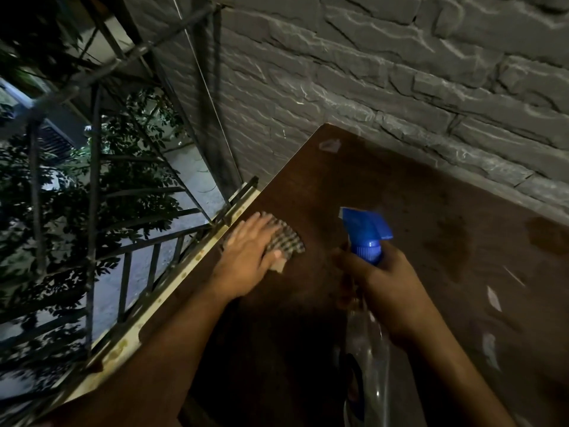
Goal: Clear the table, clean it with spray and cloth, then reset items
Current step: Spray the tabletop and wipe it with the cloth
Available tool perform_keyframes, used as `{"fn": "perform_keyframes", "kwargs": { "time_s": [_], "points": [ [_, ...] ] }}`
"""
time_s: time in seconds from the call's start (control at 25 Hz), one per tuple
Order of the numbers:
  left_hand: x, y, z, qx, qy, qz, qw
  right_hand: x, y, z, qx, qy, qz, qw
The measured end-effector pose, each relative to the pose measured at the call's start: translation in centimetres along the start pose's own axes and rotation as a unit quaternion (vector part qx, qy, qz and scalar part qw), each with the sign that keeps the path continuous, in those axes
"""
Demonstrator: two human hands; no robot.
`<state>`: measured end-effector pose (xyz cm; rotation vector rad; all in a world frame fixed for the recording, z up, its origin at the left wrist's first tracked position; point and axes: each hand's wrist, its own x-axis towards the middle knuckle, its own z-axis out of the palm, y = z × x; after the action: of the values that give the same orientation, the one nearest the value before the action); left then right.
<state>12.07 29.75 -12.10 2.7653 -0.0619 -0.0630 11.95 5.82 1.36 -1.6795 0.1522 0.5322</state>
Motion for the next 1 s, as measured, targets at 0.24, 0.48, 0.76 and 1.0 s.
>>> {"fn": "perform_keyframes", "kwargs": {
  "time_s": [0.24, 0.48, 0.76, 1.0],
  "points": [
    [1.3, 2.5, 0.3, -0.003, -0.024, 0.038, 0.999, 0.2, -0.4, 1.3, 0.008, -0.008, 0.005, 1.000],
    [2.4, -4.1, -2.0, -0.004, -0.017, -0.024, 1.000, 0.5, -2.3, 1.8, -0.001, -0.019, -0.009, 1.000],
    [-5.6, -1.7, -0.5, 0.014, -0.065, 0.150, 0.986, 0.8, -3.3, 3.0, 0.005, -0.048, 0.002, 0.999],
    [0.3, -3.1, -2.1, 0.029, -0.067, 0.042, 0.996, 0.7, -3.6, 4.4, 0.008, -0.052, -0.011, 0.999]
  ]
}}
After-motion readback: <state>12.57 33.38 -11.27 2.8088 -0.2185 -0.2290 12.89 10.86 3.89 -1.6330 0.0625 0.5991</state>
